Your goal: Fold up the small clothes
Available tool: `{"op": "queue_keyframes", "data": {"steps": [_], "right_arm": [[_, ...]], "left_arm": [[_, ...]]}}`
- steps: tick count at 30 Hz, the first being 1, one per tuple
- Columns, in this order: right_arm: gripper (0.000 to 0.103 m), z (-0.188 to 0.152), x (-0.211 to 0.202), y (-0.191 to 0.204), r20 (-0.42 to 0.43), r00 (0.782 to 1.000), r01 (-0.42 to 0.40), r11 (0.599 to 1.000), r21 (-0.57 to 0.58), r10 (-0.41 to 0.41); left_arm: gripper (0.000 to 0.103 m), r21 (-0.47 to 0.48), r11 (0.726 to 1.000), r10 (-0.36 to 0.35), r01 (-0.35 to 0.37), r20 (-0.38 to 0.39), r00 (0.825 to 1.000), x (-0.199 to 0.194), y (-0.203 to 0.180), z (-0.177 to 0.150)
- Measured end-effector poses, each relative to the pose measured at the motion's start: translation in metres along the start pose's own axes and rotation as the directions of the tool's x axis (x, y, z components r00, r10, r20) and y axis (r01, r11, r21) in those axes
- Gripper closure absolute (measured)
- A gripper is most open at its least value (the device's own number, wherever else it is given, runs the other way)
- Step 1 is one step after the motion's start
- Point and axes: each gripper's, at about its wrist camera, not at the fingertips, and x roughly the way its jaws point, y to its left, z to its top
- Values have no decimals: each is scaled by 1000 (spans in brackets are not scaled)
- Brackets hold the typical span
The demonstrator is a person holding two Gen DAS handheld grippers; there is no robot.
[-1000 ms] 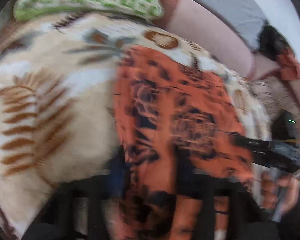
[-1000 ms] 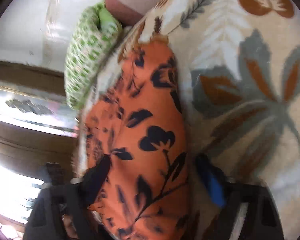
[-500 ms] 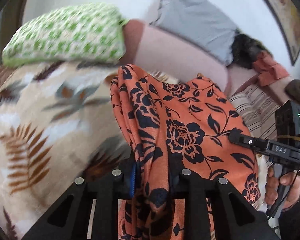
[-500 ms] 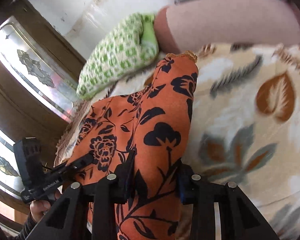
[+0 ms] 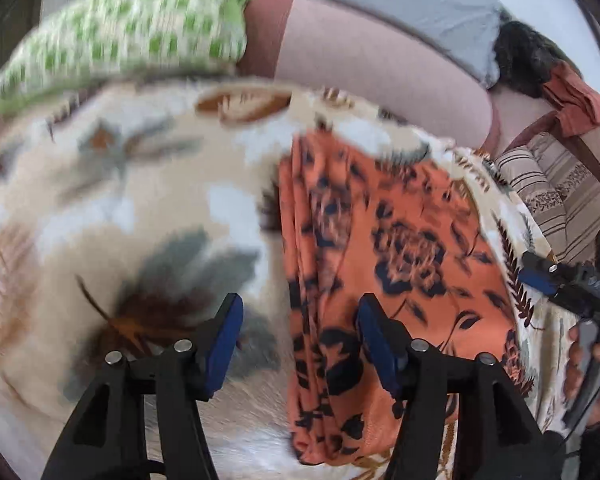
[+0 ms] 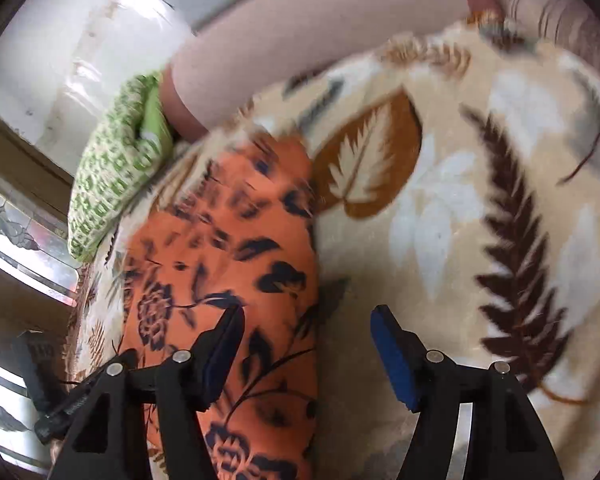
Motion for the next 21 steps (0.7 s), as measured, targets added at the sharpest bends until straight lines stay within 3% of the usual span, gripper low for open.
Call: {"op": "queue_keyframes", "data": {"steps": [2, 4, 7, 9, 10, 12, 16, 17, 19, 20, 21], "right_arm": [[33, 6, -15, 20, 33, 995, -93, 995, -21, 94], [26, 9, -18, 38, 22, 979, -202, 979, -22, 202], [16, -1, 2, 44, -37, 956, -289, 957, 39, 290], [13, -17, 42, 31, -141, 963, -221, 972, 76, 230], [14, -20, 55, 24, -155, 966, -194, 976, 99, 208], [14, -16, 38, 35, -116, 971, -201, 977, 74, 209], [14, 8, 12, 68, -32, 973, -230, 972, -44, 229], [14, 14, 14, 68, -20, 972, -233, 971, -47, 232], [9, 15, 24, 55, -8, 980, -200, 980, -11, 200], [6, 16, 46, 41, -53, 986, -156, 987, 42, 158], [6, 14, 68, 30, -122, 981, -137, 986, 91, 148]], "left_arm": [[42, 36, 999, 0, -2, 55, 998, -12, -4, 15], [38, 51, 999, -19, 15, 82, 996, -14, -11, 24], [31, 69, 998, 5, -8, 46, 999, 9, -19, 23], [29, 59, 995, 91, -85, -111, 990, 50, -13, 9], [29, -22, 999, 46, -50, -152, 987, 61, -1, 1], [26, -87, 996, 22, -32, -117, 993, 49, 7, 4], [26, -25, 997, 68, -69, -27, 997, 24, -3, 18], [22, -20, 997, 69, -69, -2, 998, 21, -6, 22], [17, -2, 995, 96, -97, -24, 995, 32, -7, 21], [17, 19, 989, 151, -150, -90, 984, 51, -8, 20], [17, 21, 988, 152, -150, -136, 979, 57, -6, 13]]}}
